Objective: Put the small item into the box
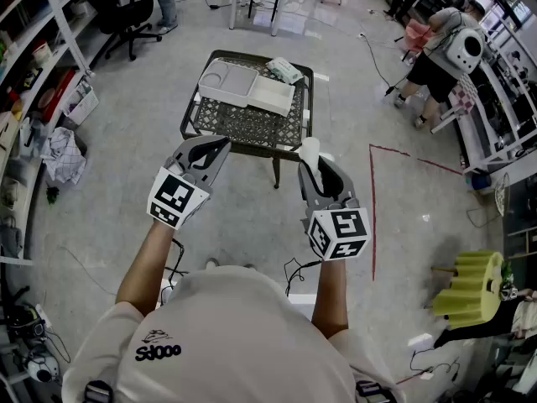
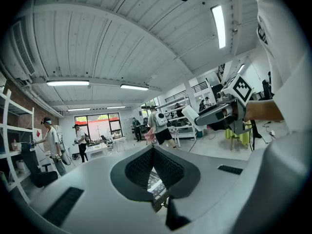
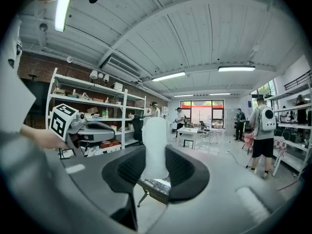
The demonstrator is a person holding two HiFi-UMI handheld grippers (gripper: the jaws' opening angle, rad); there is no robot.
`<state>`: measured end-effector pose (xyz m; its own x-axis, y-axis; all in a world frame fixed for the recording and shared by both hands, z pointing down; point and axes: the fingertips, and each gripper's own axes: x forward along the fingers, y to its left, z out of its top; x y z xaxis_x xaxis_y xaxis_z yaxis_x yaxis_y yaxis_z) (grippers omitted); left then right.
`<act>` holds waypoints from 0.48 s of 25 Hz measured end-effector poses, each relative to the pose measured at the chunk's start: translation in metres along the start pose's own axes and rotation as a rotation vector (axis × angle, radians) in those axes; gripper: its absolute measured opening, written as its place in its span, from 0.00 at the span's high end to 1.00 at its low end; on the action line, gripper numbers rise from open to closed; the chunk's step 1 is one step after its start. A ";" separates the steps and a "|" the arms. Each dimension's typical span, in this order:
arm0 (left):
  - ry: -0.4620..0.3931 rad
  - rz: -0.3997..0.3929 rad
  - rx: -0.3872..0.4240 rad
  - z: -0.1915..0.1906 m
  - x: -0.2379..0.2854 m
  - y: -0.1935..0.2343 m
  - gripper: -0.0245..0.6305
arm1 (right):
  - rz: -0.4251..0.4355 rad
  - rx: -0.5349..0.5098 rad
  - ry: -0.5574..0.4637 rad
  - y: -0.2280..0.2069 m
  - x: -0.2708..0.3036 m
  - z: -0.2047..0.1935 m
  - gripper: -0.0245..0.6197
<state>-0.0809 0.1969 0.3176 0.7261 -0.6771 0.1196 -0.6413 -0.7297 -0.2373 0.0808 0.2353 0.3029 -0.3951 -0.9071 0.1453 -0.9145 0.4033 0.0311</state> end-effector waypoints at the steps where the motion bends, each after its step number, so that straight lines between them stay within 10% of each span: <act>1: 0.005 -0.001 -0.007 -0.001 0.001 -0.003 0.96 | 0.000 0.001 0.000 -0.003 -0.002 -0.001 0.75; 12: 0.048 0.007 -0.029 -0.003 0.018 -0.035 0.96 | 0.011 0.032 -0.012 -0.031 -0.023 -0.012 0.75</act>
<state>-0.0459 0.2100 0.3308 0.7090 -0.6857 0.1647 -0.6540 -0.7267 -0.2101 0.1199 0.2454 0.3104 -0.4057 -0.9041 0.1338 -0.9124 0.4092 -0.0016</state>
